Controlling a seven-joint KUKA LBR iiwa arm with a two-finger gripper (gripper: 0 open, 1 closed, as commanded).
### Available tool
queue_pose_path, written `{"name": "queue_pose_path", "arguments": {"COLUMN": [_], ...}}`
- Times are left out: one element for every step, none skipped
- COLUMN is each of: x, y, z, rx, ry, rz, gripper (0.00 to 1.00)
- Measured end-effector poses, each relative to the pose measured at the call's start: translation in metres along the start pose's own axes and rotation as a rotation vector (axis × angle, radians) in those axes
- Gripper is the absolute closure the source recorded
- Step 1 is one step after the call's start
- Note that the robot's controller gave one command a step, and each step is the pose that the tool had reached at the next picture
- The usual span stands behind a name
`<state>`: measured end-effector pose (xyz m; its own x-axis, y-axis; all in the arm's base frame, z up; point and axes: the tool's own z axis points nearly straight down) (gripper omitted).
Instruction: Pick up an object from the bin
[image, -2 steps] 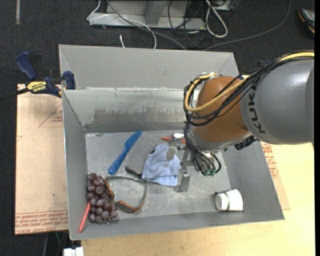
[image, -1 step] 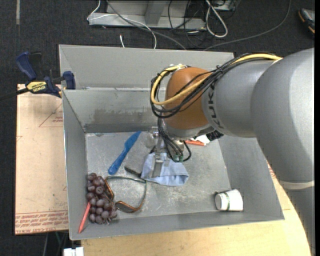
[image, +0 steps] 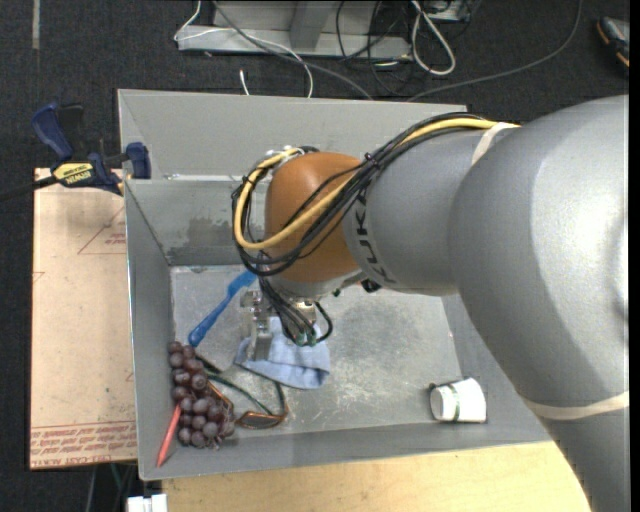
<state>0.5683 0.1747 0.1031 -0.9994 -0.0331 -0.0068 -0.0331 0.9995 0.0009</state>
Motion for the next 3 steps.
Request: {"name": "queue_pose_path", "arguments": {"x": [0.000, 0.000, -0.030], "y": [0.000, -0.059, -0.126], "z": [0.000, -0.011, 0.013], "rx": [0.000, -0.001, -0.004], "ry": [0.000, 0.000, -0.006], "rz": [0.000, -0.087, -0.198], "gripper": [1.00, 1.00, 1.00]}}
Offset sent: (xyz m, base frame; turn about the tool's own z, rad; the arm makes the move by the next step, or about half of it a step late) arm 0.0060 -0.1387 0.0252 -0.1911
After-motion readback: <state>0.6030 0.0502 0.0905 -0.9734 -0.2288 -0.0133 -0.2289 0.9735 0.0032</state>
